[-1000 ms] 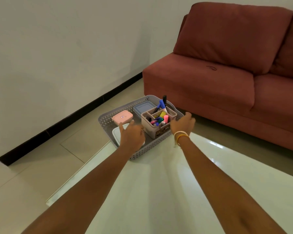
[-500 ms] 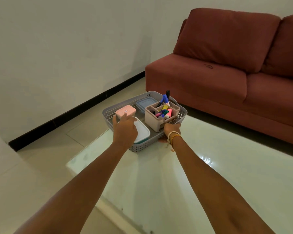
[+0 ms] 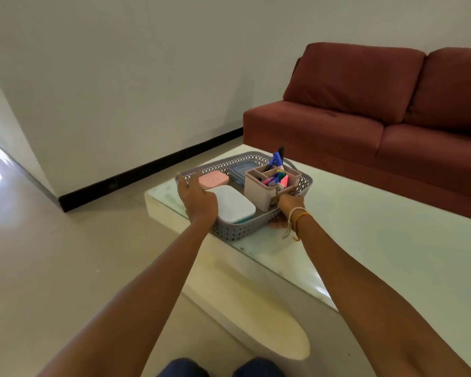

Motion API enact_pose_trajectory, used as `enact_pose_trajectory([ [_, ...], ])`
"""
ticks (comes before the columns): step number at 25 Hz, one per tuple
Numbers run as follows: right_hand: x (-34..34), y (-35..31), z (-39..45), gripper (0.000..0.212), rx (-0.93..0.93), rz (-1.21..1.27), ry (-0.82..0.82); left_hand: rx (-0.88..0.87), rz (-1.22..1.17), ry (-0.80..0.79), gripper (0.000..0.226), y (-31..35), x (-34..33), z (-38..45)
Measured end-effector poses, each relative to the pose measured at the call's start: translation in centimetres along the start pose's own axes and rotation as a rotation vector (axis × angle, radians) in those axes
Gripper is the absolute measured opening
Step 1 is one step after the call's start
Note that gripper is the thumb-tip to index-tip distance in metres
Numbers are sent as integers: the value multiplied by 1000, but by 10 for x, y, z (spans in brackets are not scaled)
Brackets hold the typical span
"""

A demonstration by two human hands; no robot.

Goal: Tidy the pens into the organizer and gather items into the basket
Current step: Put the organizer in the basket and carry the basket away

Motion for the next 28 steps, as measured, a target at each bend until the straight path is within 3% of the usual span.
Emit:
enact_pose_trajectory([
  [2, 5, 4, -17, 56, 9, -9, -22, 144, -104, 10, 68, -13, 15, -14],
  [5, 1, 3, -40, 51, 32, -19, -72, 538, -367, -96, 73, -44, 32, -35],
  [8, -11, 1, -62, 47, 52, -45, -136, 702, -513, -200, 75, -60, 57, -55],
  [15, -59, -9, -128, 35, 90, -85, -280, 663, -613, -121, 72, -78, 144, -75],
  [21, -93, 2, -140, 62, 147, -145, -294, 680, -622, -60, 77, -120, 184, -89],
  [28, -161, -10, -197, 51, 193, -142, -456, 639, -688, 251, 78, -157, 258, -69],
])
Point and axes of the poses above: each hand's wrist, its own z-axis towards the middle knuckle, its own x-axis out of the back of the hand, y = z × x, the point moved 8 cm from there along z, towards the middle knuckle, and after that the axes turned 15 degrees about x, right-handed, at the moved point
